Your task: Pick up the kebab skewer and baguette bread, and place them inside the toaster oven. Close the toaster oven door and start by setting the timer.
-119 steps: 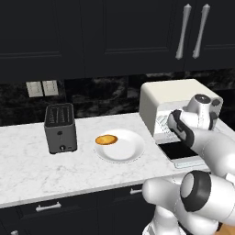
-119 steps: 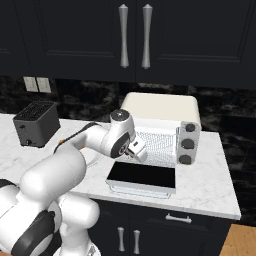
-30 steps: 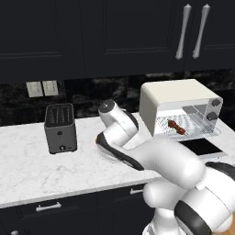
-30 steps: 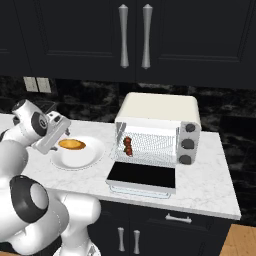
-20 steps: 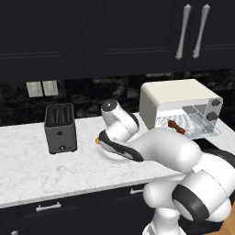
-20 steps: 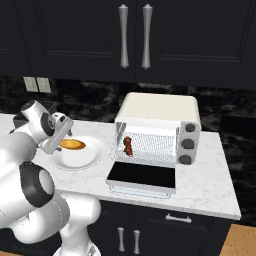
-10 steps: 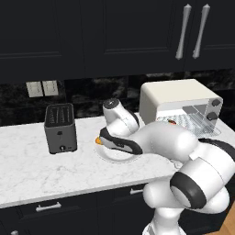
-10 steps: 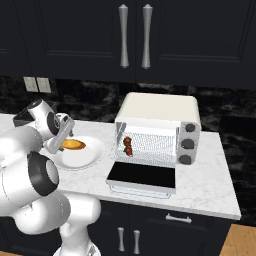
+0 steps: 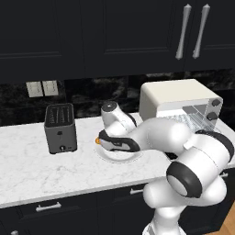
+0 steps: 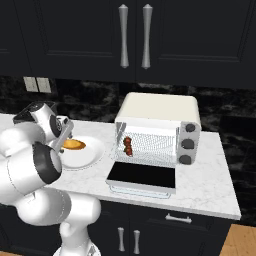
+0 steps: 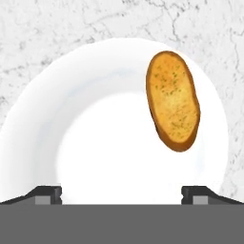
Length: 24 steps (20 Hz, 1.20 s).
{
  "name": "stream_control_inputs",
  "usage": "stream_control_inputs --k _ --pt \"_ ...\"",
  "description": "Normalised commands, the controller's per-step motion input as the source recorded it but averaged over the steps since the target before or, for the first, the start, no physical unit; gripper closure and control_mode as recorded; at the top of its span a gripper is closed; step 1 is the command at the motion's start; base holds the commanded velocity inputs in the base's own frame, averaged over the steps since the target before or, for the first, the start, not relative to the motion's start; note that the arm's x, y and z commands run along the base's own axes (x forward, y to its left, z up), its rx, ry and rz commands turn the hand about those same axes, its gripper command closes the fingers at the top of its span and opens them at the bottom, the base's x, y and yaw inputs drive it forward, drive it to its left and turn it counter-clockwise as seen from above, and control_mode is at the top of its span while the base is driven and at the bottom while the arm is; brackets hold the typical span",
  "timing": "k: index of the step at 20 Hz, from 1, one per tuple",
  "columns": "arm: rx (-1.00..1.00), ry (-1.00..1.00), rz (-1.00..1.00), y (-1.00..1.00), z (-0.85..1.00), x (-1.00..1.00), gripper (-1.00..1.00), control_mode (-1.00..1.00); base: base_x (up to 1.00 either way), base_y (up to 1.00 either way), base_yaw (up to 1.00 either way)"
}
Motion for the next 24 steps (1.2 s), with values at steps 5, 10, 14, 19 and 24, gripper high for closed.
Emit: stream_control_inputs --k 5,10,14,19,24 --pt "0.00 0.03 0.01 0.06 -0.01 0.27 -1.00 -1.00 0.00 0.00 0.00" --pt "0.00 0.10 0.00 0.06 -0.22 0.21 -1.00 -1.00 0.00 0.00 0.00" --pt "0.00 0.07 0.00 0.12 -0.20 0.21 -1.00 -1.00 0.00 0.00 0.00" --pt "0.00 0.01 0.00 0.05 -0.09 0.23 -1.00 -1.00 0.00 0.00 0.00" --pt "0.00 0.00 0.00 0.08 -0.17 0.15 -1.00 -1.00 0.00 0.00 0.00"
